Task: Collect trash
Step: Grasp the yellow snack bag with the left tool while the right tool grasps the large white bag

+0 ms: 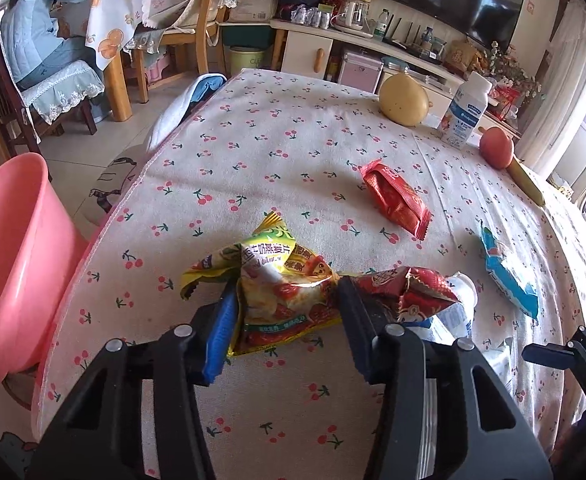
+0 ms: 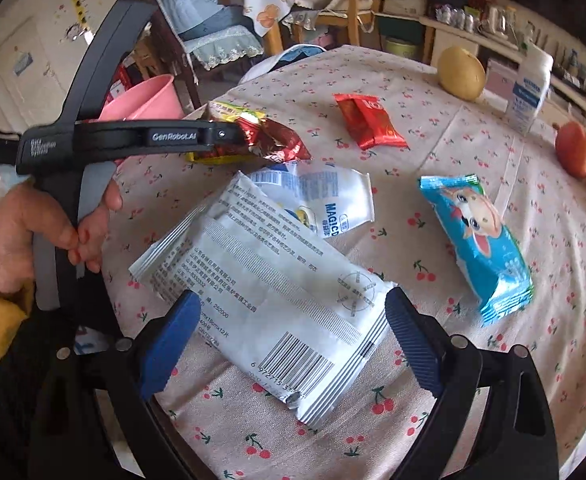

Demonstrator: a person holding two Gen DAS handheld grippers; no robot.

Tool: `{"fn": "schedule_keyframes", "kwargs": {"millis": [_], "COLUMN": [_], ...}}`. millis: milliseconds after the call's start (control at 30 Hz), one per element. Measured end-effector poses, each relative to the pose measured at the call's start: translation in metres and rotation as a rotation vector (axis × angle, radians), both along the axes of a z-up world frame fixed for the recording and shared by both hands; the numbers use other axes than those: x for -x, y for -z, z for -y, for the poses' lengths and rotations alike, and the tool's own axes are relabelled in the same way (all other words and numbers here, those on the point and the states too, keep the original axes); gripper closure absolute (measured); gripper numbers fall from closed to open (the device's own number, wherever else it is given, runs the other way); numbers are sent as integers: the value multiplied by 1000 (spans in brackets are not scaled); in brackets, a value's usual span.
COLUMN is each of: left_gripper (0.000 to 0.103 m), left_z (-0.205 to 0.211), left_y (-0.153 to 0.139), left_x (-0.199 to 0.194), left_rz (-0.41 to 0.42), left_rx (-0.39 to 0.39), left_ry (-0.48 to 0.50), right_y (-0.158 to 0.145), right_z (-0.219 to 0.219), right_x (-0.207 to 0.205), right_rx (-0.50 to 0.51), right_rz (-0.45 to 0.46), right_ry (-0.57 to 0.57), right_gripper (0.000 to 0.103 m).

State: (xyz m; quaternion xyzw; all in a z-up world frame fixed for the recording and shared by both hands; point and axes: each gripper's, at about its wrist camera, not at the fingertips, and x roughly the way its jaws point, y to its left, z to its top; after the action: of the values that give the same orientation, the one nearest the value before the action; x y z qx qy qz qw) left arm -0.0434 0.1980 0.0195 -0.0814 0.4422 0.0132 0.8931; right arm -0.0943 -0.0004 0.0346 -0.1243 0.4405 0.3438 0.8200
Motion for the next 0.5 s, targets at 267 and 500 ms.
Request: {"fn": "schedule_keyframes", "kwargs": {"millis": [267,500], "left_gripper": [59,42], "left_z": [-4,-4], "left_y": [-4,0], "left_x": [-1,-4], "left_rz": [-21,-43], "left_rx": [15,16], "left_ry": [35,39], "right_y": [12,27], "right_z": [-22,-36], "right_x": [19,0], "right_rx": [173,245], "right_rz": [124,187], "right_ry": [-194,-184], "right_gripper": [10,7]}}
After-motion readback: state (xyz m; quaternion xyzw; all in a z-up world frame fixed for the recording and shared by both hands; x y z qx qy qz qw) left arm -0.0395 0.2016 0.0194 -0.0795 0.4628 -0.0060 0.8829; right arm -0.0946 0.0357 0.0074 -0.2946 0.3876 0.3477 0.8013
